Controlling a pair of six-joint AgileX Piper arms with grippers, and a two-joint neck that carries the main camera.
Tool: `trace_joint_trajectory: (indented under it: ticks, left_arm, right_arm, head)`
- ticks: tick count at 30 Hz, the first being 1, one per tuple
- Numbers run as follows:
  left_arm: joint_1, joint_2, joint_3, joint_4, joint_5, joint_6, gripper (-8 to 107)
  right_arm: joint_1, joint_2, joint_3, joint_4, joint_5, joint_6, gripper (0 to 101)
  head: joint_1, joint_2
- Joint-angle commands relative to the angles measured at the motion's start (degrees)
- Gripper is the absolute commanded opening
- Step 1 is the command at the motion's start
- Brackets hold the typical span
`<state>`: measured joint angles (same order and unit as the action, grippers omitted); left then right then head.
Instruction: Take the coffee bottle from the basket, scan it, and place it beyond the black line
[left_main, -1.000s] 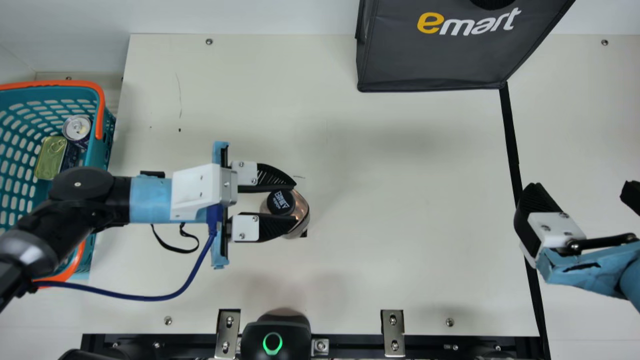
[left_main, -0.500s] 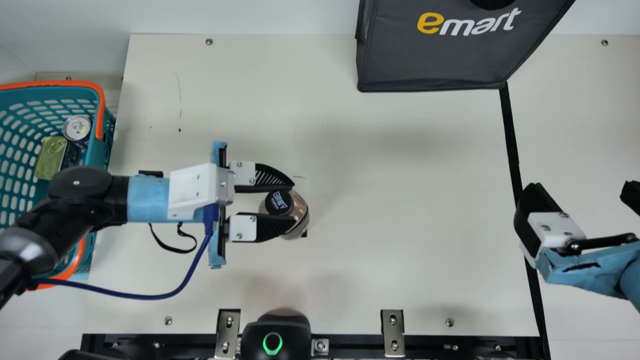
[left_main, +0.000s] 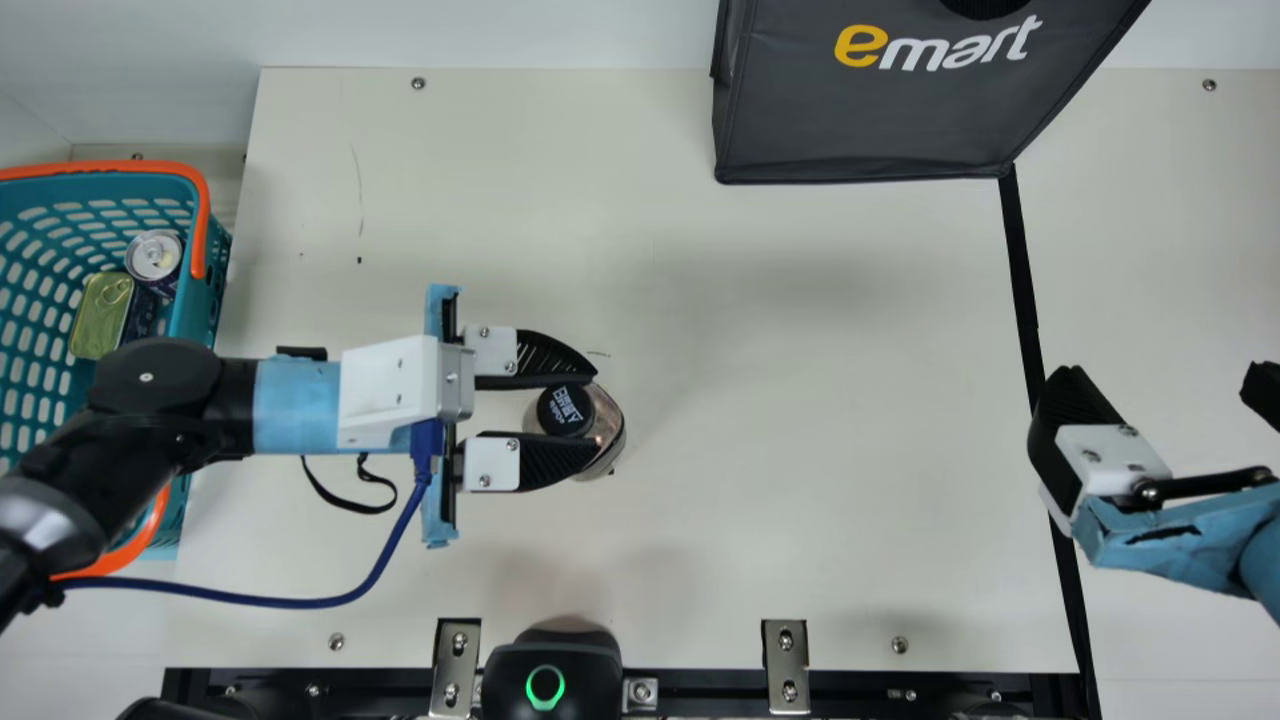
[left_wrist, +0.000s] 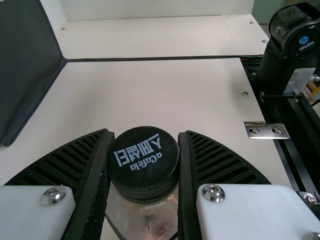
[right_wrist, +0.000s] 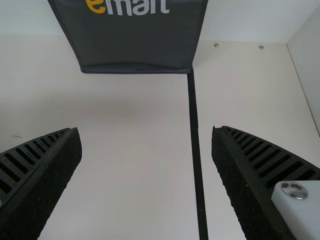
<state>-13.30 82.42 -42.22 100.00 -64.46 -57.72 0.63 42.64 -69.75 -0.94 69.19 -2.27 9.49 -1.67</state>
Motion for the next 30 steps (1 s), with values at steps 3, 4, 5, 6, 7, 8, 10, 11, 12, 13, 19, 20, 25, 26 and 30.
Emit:
trace_joint_trajectory:
  ticks: [3, 4, 5, 6, 7, 8, 10, 11, 12, 13, 19, 20, 25, 26, 30]
  left_arm:
    - [0.0, -0.2, -0.1, 0.0, 0.3, -0.3, 10]
    - [0.0, -0.1, -0.1, 0.0, 0.3, -0.3, 10]
    - [0.0, -0.1, -0.1, 0.0, 0.3, -0.3, 10]
    - [0.1, -0.1, -0.1, 0.0, 0.4, -0.3, 10]
    - [0.2, 0.0, -0.1, 0.0, 0.4, -0.3, 10]
    - [0.2, 0.1, -0.1, 0.0, 0.4, -0.3, 10]
    - [0.4, 0.2, -0.1, 0.0, 0.4, -0.3, 10]
    - [0.4, 0.3, -0.1, 0.0, 0.4, -0.3, 10]
    - [0.6, 0.5, -0.1, 0.0, 0.4, -0.2, 10]
    - [0.7, 0.6, -0.1, 0.0, 0.4, -0.2, 10]
    - [1.3, 1.2, 0.0, 0.0, 0.2, 0.0, 10]
    - [1.5, 1.3, 0.0, 0.0, 0.2, 0.0, 10]
    - [1.8, 1.8, 0.2, -0.2, 0.1, 0.3, 10]
    - [1.8, 1.9, 0.2, -0.3, 0.2, 0.4, 10]
    - [1.5, 2.3, 0.6, -0.9, 0.5, 0.9, 10]
  right_arm:
    - [0.0, 0.0, 0.0, 0.0, 0.0, 0.0, 91]
    - [0.0, 0.0, 0.0, 0.0, 0.0, 0.0, 91]
    - [0.0, 0.0, 0.0, 0.0, 0.0, 0.0, 91]
    - [0.0, 0.0, 0.0, 0.0, 0.0, 0.0, 91]
    - [0.0, 0.0, 0.0, 0.0, 0.0, 0.0, 91]
    - [0.0, 0.0, 0.0, 0.0, 0.0, 0.0, 91]
    - [0.0, 0.0, 0.0, 0.0, 0.0, 0.0, 91]
    - [0.0, 0.0, 0.0, 0.0, 0.0, 0.0, 91]
    - [0.0, 0.0, 0.0, 0.0, 0.0, 0.0, 91]
    - [0.0, 0.0, 0.0, 0.0, 0.0, 0.0, 91]
    - [0.0, 0.0, 0.0, 0.0, 0.0, 0.0, 91]
    - [0.0, 0.0, 0.0, 0.0, 0.0, 0.0, 91]
    - [0.0, 0.0, 0.0, 0.0, 0.0, 0.0, 91]
    - [0.0, 0.0, 0.0, 0.0, 0.0, 0.0, 91]
    - [0.0, 0.0, 0.0, 0.0, 0.0, 0.0, 91]
  head:
    - [-1.6, 0.1]
    - [-1.6, 0.1]
    - [-1.6, 0.1]
    - [-1.6, 0.1]
    - [-1.6, 0.1]
    - [-1.6, 0.1]
    - [-1.6, 0.1]
    - [-1.6, 0.1]
    - [-1.6, 0.1]
    - [-1.6, 0.1]
    - [-1.6, 0.1]
    - [-1.6, 0.1]
    - [-1.6, 0.1]
    - [-1.6, 0.1]
    - [-1.6, 0.1]
